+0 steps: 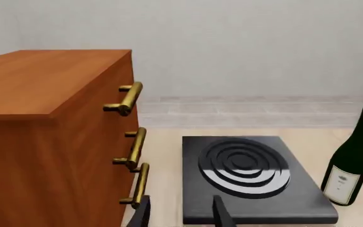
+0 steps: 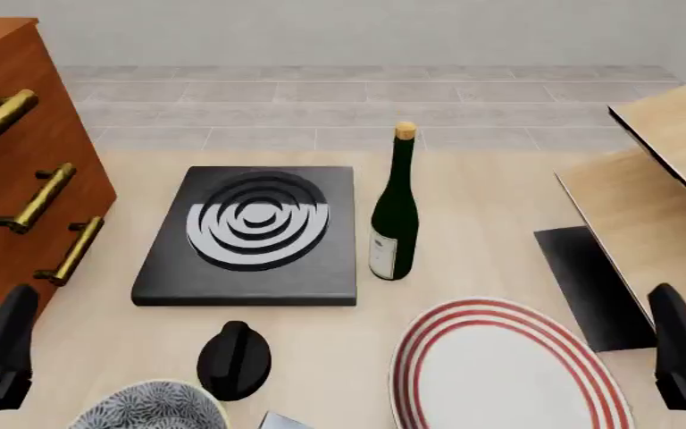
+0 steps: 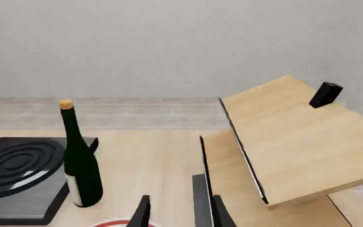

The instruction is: Put the bowl on the top of the cabinet.

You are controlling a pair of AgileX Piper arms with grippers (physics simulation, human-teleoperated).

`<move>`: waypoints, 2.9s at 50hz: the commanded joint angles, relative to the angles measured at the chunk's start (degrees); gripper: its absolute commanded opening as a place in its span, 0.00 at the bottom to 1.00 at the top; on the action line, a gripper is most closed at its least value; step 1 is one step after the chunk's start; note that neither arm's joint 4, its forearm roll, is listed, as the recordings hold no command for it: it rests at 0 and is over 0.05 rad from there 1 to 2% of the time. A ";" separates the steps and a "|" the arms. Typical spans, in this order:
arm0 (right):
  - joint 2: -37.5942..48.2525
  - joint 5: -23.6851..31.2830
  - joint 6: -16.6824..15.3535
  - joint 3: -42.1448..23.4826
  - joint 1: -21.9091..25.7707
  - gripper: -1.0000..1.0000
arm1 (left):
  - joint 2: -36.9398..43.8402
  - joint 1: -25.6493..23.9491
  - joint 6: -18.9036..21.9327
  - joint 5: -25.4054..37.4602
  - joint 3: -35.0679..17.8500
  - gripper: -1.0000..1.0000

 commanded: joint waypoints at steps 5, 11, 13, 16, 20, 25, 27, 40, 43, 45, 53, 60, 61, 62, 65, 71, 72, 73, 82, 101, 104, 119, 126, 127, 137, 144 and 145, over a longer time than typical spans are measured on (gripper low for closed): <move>0.28 -0.07 -0.02 -0.17 -0.01 1.00 | 1.20 0.03 0.61 -0.09 -0.04 1.00; 0.30 -0.07 -0.04 -0.17 0.01 1.00 | 0.59 -0.09 1.09 0.18 -0.08 1.00; 0.29 -0.07 -0.04 -0.17 0.00 1.00 | 0.59 -0.14 1.04 0.29 -0.08 1.00; 0.28 -0.08 -0.04 -0.17 0.01 1.00 | 0.14 -0.26 1.07 0.80 -0.09 1.00; 0.30 -0.07 -0.02 -0.17 -0.01 1.00 | -0.04 -0.17 1.20 0.74 -0.15 1.00; 0.28 -0.07 -0.03 -0.17 -0.01 1.00 | 0.63 0.04 1.52 0.40 -0.26 1.00; 0.29 -0.07 -0.03 -0.17 0.00 1.00 | 2.06 0.20 1.69 -0.10 -0.63 1.00; 0.28 -0.07 -0.03 -0.17 0.00 1.00 | 5.39 -0.12 5.51 0.55 -2.60 1.00; 0.28 -0.07 -0.03 -0.17 0.00 1.00 | 6.66 -0.01 6.00 -0.15 -2.89 1.00; 0.30 -0.07 -0.03 -0.17 0.00 1.00 | 6.80 0.19 6.30 0.08 -3.40 1.00; 0.27 -0.08 -0.01 -0.17 0.00 1.00 | 3.03 0.54 7.95 6.69 -5.20 1.00; 0.28 -0.07 -0.03 -0.17 0.00 1.00 | 1.53 0.48 8.23 14.01 -8.76 1.00; 0.29 -0.07 -0.01 -0.17 -0.01 1.00 | 1.76 0.70 8.16 15.13 -9.71 1.00; 0.29 -0.07 -0.01 -0.17 -0.01 1.00 | 1.75 0.70 8.16 15.16 -9.72 1.00; 0.28 -0.07 -0.04 -0.17 -0.01 1.00 | 1.63 0.29 8.07 18.16 -11.87 1.00; 0.29 -0.07 -0.03 -0.17 0.01 1.00 | 2.63 -0.26 7.06 22.36 -14.94 1.00; 0.29 -0.07 -0.03 -0.17 0.01 1.00 | 2.61 -0.26 7.06 22.39 -14.96 1.00; 0.29 -0.07 -0.02 -0.17 0.00 1.00 | 3.05 -0.41 6.76 23.10 -15.25 1.00; 0.29 -0.07 -0.04 -0.17 0.02 1.00 | 7.10 -2.00 4.55 26.69 -17.95 1.00; 0.29 -0.07 -0.04 -0.17 -0.01 1.00 | 13.04 -3.47 5.10 29.32 -18.07 1.00; 0.29 -0.07 -0.03 -0.17 -0.01 1.00 | 13.43 -3.81 5.04 30.14 -17.94 1.00; 0.29 -0.07 -0.03 -0.17 -0.01 1.00 | 17.49 -5.19 4.99 31.31 -17.83 1.00; 0.29 -0.07 -0.03 -0.17 -0.01 1.00 | 17.89 -5.98 4.74 31.79 -17.72 1.00; 0.28 -0.07 -0.04 -0.17 0.01 1.00 | 17.99 -6.17 4.69 31.99 -17.96 1.00; 0.29 -0.07 -0.02 -0.17 -0.01 1.00 | 18.64 -6.38 4.48 32.63 -17.52 1.00; 0.29 -0.07 -0.02 -0.17 0.00 1.00 | 18.62 -6.77 4.30 33.87 -17.66 1.00; 0.30 -0.07 -0.02 -0.17 0.00 1.00 | 18.60 -6.92 4.25 34.30 -17.64 1.00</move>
